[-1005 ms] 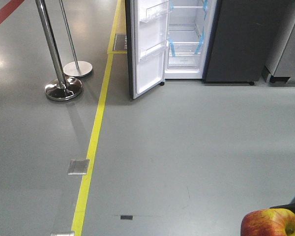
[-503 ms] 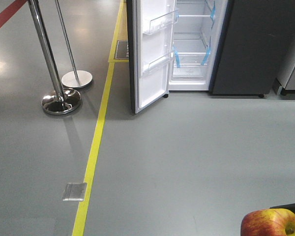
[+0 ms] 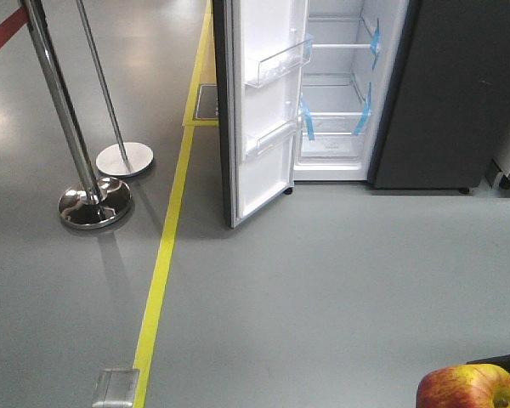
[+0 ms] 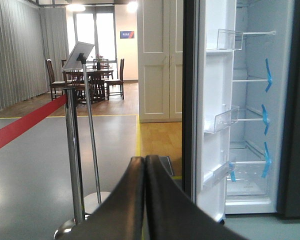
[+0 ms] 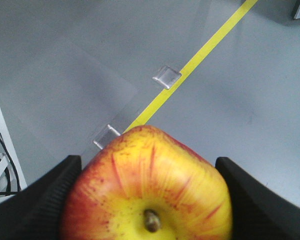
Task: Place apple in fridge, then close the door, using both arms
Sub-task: 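Drive up to the open refrigerator door bins, apple held in right gripper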
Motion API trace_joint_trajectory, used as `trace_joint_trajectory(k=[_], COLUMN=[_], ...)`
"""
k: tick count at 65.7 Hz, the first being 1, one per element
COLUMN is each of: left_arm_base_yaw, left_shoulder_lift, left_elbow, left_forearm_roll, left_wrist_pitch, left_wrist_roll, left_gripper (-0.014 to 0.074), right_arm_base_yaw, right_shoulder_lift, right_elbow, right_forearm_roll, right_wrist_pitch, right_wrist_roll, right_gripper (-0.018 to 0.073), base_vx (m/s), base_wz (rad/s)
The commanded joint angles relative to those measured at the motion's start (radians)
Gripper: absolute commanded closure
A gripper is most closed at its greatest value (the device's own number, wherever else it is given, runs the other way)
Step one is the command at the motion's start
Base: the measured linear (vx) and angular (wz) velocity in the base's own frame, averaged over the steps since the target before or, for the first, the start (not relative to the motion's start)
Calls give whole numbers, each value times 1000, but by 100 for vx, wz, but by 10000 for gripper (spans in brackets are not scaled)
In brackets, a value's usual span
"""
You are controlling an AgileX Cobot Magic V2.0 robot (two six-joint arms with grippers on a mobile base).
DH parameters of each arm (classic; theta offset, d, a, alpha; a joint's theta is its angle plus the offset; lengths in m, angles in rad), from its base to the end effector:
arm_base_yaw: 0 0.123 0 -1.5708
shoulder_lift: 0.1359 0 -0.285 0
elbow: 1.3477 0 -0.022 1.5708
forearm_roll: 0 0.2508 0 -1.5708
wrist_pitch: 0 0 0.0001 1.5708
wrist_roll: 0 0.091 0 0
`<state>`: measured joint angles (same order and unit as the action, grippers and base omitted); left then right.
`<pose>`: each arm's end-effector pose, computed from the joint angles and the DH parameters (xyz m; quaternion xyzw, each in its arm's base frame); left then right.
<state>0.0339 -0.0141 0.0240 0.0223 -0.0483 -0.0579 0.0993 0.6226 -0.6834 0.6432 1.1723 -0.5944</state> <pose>0.0557 0.0018 0.2102 -0.0226 0.6610 -0.0010 0.7501 0.0773 0.0583 0.3166 -0.2734 0.8726 0.2413 0.3251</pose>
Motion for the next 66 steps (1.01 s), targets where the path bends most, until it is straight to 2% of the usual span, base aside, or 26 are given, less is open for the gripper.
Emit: trace_joint_trajectory(k=[1, 66], left_arm_base_yaw=[-8, -8], left_shoulder_lift=[-1, -1], left_elbow=[26, 26], left_forearm_roll=[-9, -9], left_wrist_pitch=[-76, -76], left_wrist_roll=[-2, -2], left_gripper=[603, 603], right_arm_base_yaw=[4, 4], right_shoulder_lift=[3, 3], right_elbow=[-26, -26], right_forearm_roll=[47, 47], right_wrist_pitch=[-33, -34], right_wrist_roll=[-1, 0], right_gripper=[469, 469], base_vx=[35, 32], base_wz=[0, 2])
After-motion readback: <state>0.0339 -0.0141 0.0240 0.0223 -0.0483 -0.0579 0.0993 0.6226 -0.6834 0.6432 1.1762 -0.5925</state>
